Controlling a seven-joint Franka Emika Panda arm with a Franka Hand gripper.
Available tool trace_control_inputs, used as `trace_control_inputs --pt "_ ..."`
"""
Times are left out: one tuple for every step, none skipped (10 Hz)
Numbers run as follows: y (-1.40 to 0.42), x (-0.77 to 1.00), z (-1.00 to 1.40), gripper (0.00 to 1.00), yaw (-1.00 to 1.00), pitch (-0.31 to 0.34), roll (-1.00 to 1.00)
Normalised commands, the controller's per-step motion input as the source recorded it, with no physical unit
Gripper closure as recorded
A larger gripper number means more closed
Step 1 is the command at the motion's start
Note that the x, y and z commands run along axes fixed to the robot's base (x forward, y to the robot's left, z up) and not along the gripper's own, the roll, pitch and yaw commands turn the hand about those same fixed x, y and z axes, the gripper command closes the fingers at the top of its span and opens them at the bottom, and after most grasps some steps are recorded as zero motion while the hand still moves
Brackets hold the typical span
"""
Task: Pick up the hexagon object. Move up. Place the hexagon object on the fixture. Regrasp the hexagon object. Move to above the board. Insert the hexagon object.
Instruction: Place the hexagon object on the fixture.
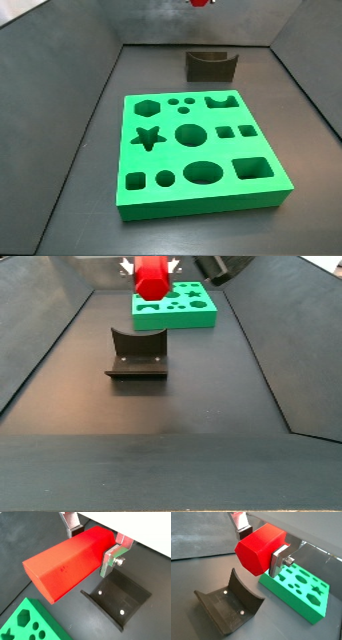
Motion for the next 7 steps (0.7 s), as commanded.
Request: trace_control_inputs --pt "0.05 0.51 -0.01 1.00 -0.10 0.082 -0.26" --pt "0.05 0.41 -0.01 1.00 -0.09 0.070 -0.20" --pt "0.05 0.33 -0.01 1.00 -0.08 0.065 -0.19" --pt "0.05 0.25 -0.01 1.00 -0.07 0.070 -0.18" --pt "0.05 0.21 -0.01 1.00 -0.07 0.072 -0.18" --pt "0.07 0.12 -1.00 1.00 -0.12 -0.019 -1.00" --pt "0.07 0.11 -1.00 1.00 -0.12 -0.021 -1.00"
